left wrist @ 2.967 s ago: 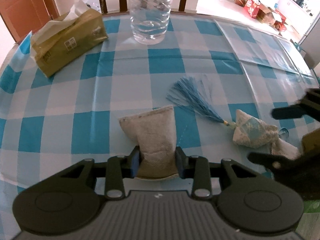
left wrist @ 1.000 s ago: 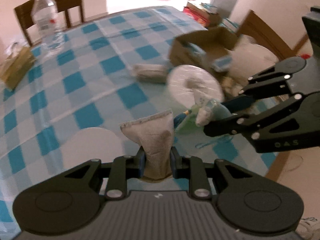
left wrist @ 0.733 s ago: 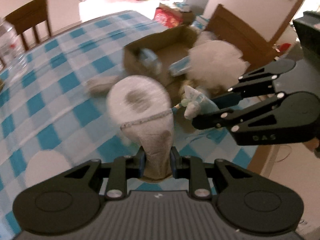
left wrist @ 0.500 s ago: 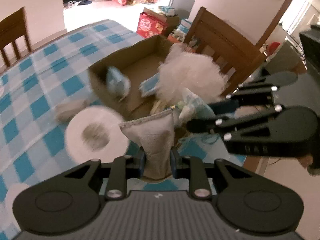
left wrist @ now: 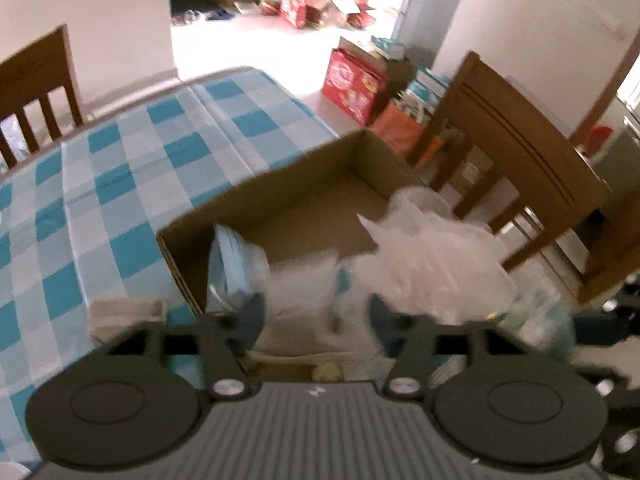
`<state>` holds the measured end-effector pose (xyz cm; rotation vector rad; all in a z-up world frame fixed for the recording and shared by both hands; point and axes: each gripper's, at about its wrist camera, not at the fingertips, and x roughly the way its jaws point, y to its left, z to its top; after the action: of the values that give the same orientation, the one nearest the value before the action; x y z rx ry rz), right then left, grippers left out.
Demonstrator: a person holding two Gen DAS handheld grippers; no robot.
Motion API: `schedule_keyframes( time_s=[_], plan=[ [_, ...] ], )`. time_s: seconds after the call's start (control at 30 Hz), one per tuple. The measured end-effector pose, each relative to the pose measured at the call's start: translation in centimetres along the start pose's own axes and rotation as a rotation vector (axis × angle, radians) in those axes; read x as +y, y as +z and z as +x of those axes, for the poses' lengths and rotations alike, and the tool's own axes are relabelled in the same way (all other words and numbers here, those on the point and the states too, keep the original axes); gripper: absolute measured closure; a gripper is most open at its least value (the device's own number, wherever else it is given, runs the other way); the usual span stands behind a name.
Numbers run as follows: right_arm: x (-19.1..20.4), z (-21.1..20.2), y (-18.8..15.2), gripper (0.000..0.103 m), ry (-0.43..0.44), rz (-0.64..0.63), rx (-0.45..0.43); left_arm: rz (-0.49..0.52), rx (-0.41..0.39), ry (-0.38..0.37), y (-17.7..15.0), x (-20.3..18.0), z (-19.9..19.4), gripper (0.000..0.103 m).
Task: Organize soft objects
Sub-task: 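Carry both sachets over the box and open the left tool to drop its sachet, then open the right tool to drop the blue tasseled sachet into the box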
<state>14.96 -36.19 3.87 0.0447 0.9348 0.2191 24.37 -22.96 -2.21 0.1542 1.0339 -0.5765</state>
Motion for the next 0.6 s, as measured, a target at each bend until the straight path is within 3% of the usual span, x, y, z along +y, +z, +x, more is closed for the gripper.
schedule_keyframes(
  time_s=[0.23, 0.47, 0.5, 0.53, 0.6],
  plan=[
    [-1.3, 1.9, 4.4, 0.071, 0.016, -0.033, -0.036, -0.011, -0.057, 0.048, -0.1, 0.4, -1.7, 0.019],
    [-1.4, 7.2, 9.5, 0.069, -0.001, -0.079, -0.001, -0.001, -0.047, 0.071, -2.6, 1.0, -4.6, 0.017],
    [-1.5, 8.1, 10.1, 0.061, -0.018, -0.077, 0.008, -0.003, -0.043, 0.067, -3.1, 1.1, -4.9, 0.017],
    [-1.5, 8.7, 10.3, 0.047, -0.038, -0.071, 0.012, -0.006, -0.040, 0.065, -3.5, 1.1, -5.1, 0.016],
    [-1.7, 9.8, 10.8, 0.031, -0.057, -0.061, 0.027, -0.004, -0.034, 0.066, -4.3, 1.3, -5.4, 0.016]
  ],
)
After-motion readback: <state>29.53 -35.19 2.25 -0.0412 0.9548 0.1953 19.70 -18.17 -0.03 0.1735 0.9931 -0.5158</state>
